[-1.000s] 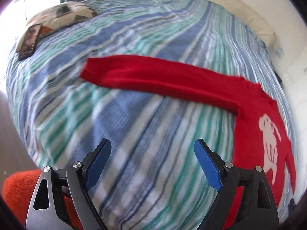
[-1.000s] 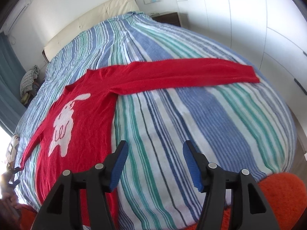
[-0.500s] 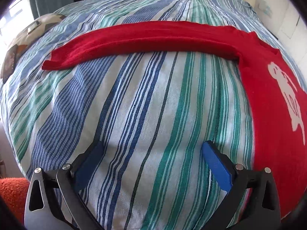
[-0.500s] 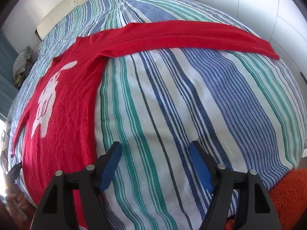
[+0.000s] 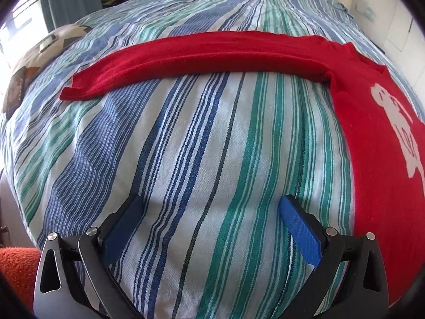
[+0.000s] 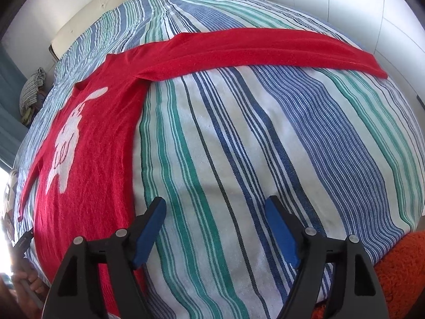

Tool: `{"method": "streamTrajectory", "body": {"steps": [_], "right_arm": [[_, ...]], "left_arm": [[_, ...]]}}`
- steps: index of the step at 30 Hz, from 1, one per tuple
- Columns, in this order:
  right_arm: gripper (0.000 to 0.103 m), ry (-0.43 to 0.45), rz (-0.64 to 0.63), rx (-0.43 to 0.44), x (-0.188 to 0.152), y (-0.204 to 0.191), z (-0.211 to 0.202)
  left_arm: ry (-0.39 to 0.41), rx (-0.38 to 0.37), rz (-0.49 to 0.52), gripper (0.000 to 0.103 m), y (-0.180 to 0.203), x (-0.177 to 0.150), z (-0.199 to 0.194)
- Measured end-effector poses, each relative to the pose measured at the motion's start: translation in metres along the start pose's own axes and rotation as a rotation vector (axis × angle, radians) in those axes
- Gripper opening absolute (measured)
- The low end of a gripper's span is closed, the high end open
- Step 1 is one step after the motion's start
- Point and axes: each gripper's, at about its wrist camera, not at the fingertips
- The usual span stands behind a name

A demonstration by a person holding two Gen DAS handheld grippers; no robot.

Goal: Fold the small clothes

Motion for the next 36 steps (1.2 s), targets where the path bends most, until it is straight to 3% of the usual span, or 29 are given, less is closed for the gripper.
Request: {"method": "streamTrajectory", "body": {"steps": [36], "right_arm": [[0.077, 0.008, 0.027, 0.027, -0.001, 0.0032, -0.0015]], "left_arm": [[-0.001, 0.008, 0.007, 0.103, 0.0025, -0.0015, 0.0001]]}}
Point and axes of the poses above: each gripper's, at about its wrist camera, not at the fingertips, and z roughly the way its jaws point, y to its right, x to its top, and after that the axes turned 4 degrees about -y, right-handed
